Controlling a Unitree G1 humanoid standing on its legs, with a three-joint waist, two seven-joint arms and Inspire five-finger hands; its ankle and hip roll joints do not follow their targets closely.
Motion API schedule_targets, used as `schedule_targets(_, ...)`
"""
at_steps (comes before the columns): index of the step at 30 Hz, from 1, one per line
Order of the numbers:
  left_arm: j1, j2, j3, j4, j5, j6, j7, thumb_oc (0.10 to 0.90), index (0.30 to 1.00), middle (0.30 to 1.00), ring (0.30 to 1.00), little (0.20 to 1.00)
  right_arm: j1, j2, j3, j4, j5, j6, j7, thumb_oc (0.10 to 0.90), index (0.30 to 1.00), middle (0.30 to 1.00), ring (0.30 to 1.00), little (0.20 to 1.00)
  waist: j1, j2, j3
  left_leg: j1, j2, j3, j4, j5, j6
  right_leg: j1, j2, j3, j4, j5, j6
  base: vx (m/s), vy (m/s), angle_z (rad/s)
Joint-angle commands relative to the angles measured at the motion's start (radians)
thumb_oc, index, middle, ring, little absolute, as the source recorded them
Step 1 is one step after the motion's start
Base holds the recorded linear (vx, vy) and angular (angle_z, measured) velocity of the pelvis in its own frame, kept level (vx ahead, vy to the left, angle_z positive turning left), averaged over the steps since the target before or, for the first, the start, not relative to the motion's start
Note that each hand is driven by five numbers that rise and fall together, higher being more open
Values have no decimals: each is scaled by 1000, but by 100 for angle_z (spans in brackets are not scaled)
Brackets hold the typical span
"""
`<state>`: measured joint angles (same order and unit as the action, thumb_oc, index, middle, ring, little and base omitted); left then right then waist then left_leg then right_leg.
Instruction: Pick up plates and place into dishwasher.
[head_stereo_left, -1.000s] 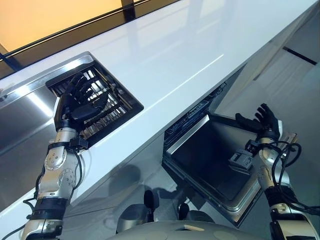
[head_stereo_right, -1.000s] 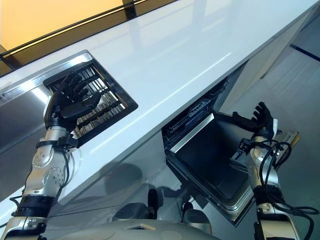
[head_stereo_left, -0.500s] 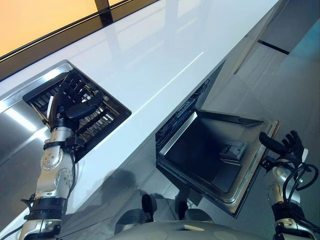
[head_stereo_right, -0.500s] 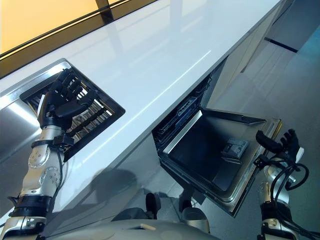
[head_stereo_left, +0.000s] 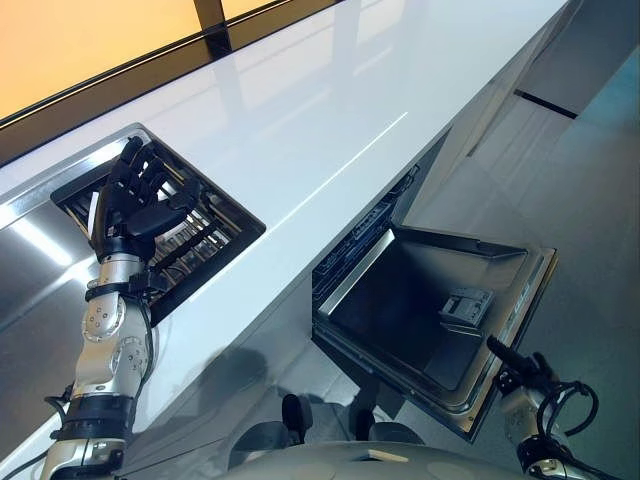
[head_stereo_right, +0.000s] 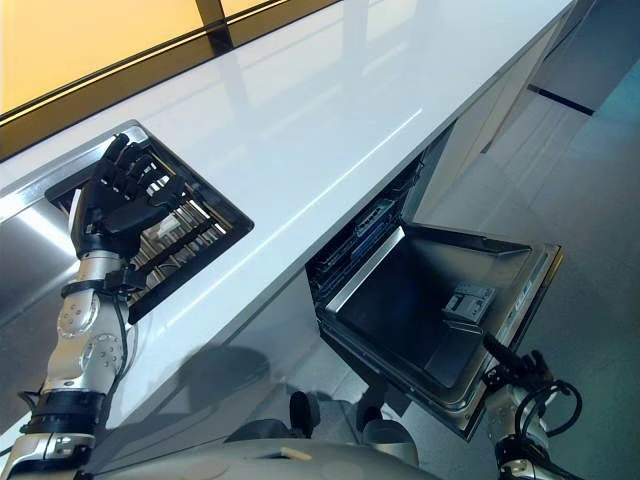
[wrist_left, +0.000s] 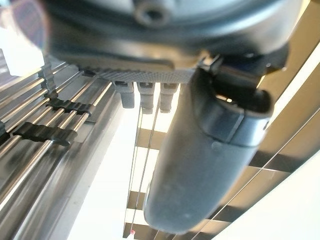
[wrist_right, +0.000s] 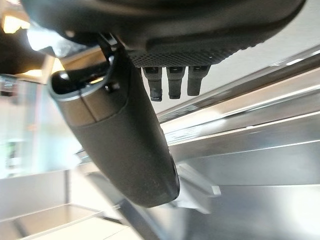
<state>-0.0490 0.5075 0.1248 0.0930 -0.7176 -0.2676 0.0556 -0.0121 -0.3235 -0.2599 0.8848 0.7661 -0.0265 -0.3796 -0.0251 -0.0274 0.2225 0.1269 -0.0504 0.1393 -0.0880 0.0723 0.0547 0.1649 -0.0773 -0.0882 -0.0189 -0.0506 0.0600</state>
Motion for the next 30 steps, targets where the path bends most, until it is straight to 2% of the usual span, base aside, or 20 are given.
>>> schedule_targets(1,-104,-8,13,-38,-24,-144,8,800,900,900,900,900,-47,-72,-36,41,24,-21,49,800,900,900,900,900,12,41,-64,23,-39,-76,90,-203,16,-97,67,-33,133,-67,2,0,0,0)
schedule_targets(4,-99,-9,17,-39,-24,-138,12,800,900,900,900,900,-49,-70,-31,87,45,4,93,800,900,900,900,900,20,44,-71,24,-41,-81,86,-202,14,-88,71,-37,116,-65,0,0,0,0)
schedule_targets(12,-85,-12,32,-50,-18,-120,11,800,900,900,900,900,-38,-34,-31,90,125,33,71,800,900,900,900,900,26,49,-73,23,-39,-102,90,-202,20,-106,64,-44,173,-92,0,9,-6,4)
schedule_targets(20,-63,-12,51,-68,-18,-95,0,800,900,900,900,900,-47,-22,16,64,90,58,208,800,900,900,900,900,41,47,-70,31,-41,-107,81,-199,17,-90,64,-61,147,-82,-1,10,-7,3)
schedule_targets(26,-65,-11,54,-70,-18,-81,-12,800,900,900,900,900,-48,-30,53,52,20,76,256,800,900,900,900,900,42,46,-72,30,-39,-115,80,-198,20,-103,58,-62,182,-99,2,0,0,0)
schedule_targets(27,-68,-10,56,-65,-20,-80,-22,800,900,900,900,900,-50,-40,71,70,-56,106,312,800,900,900,900,900,44,45,-68,32,-38,-115,79,-198,21,-108,55,-66,190,-98,4,0,0,0)
schedule_targets(29,-69,-9,58,-65,-23,-78,-27,800,900,900,900,900,-52,-49,86,87,-90,125,353,800,900,900,900,900,45,44,-66,33,-38,-114,78,-197,21,-109,53,-69,191,-96,5,-2,-15,5)
schedule_targets(30,-71,-8,61,-64,-22,-74,-34,800,900,900,900,900,-53,-61,109,108,-148,167,429,800,900,900,900,900,49,40,-64,33,-38,-114,78,-197,19,-110,51,-73,188,-93,7,-2,-37,8)
